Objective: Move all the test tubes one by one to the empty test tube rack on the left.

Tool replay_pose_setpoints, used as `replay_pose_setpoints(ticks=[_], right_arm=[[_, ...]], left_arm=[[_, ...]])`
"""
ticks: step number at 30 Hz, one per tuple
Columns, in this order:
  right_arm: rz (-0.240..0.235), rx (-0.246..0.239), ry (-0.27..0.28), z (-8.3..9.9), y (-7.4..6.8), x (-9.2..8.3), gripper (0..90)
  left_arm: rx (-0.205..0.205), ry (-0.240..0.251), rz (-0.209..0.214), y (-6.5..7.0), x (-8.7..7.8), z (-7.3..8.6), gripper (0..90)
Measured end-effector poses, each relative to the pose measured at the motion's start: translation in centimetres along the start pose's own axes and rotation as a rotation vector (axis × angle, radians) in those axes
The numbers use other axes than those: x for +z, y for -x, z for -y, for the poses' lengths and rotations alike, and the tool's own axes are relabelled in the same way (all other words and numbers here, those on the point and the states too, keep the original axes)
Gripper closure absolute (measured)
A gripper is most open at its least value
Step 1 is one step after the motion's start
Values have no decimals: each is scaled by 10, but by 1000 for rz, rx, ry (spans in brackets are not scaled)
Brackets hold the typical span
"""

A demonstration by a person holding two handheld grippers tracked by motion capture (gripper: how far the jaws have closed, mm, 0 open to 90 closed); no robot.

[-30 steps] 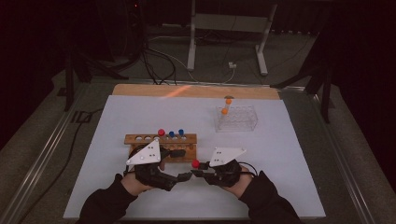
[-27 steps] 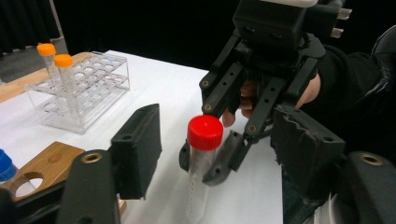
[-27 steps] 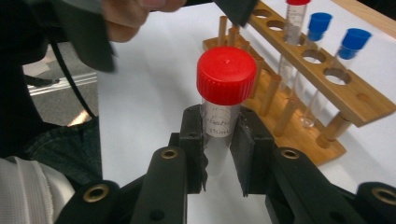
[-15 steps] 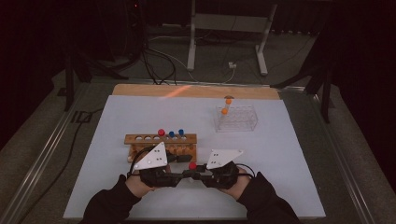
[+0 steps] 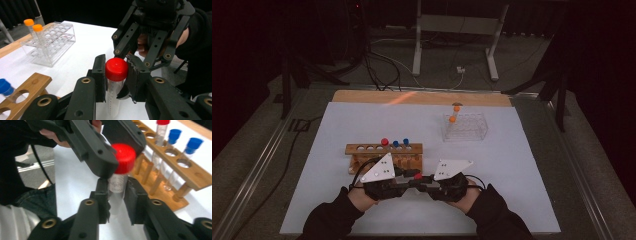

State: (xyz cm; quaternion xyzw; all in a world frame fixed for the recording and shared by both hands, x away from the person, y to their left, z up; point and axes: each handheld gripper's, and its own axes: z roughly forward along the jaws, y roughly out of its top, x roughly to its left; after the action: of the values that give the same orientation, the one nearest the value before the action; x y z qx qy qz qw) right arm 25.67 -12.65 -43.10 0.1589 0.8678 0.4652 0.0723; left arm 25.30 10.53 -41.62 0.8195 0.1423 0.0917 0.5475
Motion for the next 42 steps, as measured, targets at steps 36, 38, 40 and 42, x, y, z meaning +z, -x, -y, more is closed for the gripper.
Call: replay_pose_setpoints(ticks=[36, 38, 40, 42], right_arm=[[135, 118, 82, 1, 17, -17, 0], [136, 117, 82, 2, 17, -17, 0], [132, 118, 84, 2, 17, -18, 0], [131, 116, 84, 2, 17, -18, 0]], left_arm=[[-86, 55, -398, -64, -75, -8, 715], [-95, 64, -416, -69, -76, -6, 715], [-113, 73, -434, -73, -77, -4, 715], [-120, 82, -454, -76, -77, -3, 715]])
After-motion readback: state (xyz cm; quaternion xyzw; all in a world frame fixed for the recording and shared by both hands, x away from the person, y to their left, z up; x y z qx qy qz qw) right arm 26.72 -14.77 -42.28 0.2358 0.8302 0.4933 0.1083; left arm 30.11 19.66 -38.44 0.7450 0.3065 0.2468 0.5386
